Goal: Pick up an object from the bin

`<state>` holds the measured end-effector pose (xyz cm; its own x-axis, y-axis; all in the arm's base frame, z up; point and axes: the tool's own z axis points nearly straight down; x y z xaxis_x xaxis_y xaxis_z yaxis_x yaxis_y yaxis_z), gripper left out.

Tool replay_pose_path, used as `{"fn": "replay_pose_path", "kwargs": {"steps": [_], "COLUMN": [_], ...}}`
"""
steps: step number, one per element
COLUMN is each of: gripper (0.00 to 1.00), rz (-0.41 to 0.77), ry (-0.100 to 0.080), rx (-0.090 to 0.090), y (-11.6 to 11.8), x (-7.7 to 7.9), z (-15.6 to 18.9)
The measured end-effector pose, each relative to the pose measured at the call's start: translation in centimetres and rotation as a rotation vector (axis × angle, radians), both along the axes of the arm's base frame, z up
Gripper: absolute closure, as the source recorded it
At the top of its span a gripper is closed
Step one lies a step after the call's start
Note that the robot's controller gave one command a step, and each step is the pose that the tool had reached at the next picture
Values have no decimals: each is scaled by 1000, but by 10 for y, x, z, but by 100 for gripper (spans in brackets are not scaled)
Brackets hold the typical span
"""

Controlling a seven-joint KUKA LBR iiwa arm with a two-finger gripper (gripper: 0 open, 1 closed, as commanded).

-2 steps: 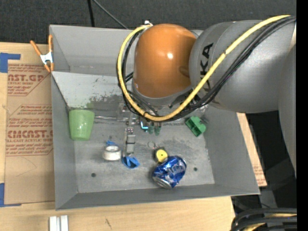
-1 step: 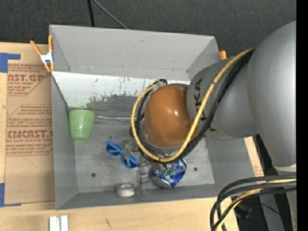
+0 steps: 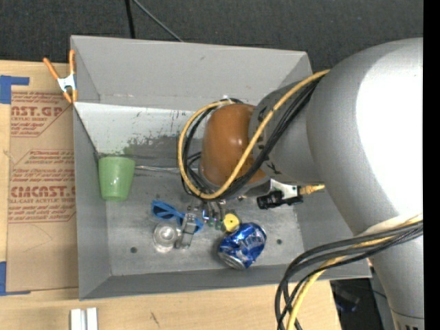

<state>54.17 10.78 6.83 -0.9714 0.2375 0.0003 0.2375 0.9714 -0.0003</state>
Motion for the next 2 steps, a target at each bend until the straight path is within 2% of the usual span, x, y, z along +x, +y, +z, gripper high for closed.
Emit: {"fn": "replay_pose_path", "kwargs": {"steps": [1,2], "gripper": [100,100], "rz": [1,40], "ry": [-4,-9], "rx": [2,4], "y": [1,35], "x": [2,-1], "z": [3,129]}}
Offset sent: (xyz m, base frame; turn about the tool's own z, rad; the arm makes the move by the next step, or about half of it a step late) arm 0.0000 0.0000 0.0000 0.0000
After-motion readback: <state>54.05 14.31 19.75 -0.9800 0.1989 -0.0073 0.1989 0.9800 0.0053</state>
